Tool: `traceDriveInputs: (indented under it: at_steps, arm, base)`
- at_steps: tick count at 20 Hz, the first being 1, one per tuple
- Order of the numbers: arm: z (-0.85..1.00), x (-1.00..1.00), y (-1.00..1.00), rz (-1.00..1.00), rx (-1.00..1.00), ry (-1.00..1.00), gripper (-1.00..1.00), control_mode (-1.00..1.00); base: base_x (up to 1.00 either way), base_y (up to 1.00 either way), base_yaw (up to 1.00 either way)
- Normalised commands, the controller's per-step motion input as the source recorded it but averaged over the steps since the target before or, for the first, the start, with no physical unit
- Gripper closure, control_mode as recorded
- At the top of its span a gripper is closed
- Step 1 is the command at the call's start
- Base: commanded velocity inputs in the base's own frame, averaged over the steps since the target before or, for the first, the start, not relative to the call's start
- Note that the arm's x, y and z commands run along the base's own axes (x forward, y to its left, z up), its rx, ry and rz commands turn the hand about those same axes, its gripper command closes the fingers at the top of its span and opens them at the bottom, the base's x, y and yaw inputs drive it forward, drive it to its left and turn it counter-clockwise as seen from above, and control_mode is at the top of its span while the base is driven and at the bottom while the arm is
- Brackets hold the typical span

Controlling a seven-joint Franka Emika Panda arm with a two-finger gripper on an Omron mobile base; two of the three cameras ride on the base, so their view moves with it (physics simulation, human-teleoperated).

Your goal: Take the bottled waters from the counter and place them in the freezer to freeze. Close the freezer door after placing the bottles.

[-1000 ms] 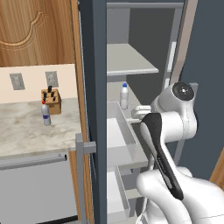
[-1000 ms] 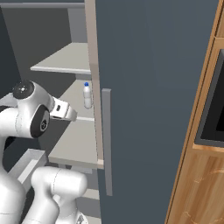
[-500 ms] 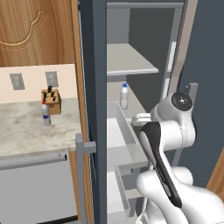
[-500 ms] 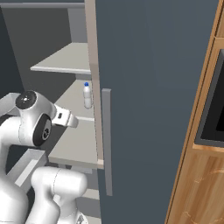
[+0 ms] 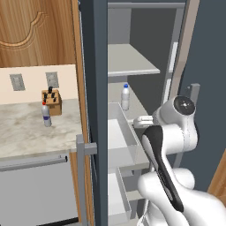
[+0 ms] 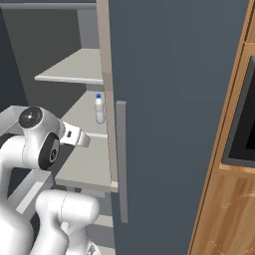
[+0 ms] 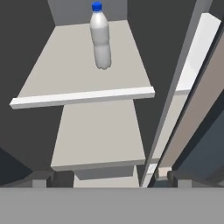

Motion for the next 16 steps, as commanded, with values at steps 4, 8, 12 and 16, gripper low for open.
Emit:
traceDriveInputs:
  at_steps: [4, 8, 12, 16]
  arm:
    - [0.0, -0.12, 0.0, 0.0, 0.0, 0.0, -1.0, -1.0]
    - [0.0, -0.2, -0.33, 0.0, 0.02, 0.07, -1.0, -1.0]
    - [0.0, -0.23, -0.13, 0.0, 0.0, 0.14, -1.0, -1.0]
    - [-0.04, -0.36, -0.01, 0.0, 0.0, 0.1, -1.0, -1.0]
  base:
    - [0.0, 0.0, 0.0]
    - [0.0, 0.0, 0.0]
    - [0.0, 0.0, 0.0]
    - [0.0, 0.0, 0.0]
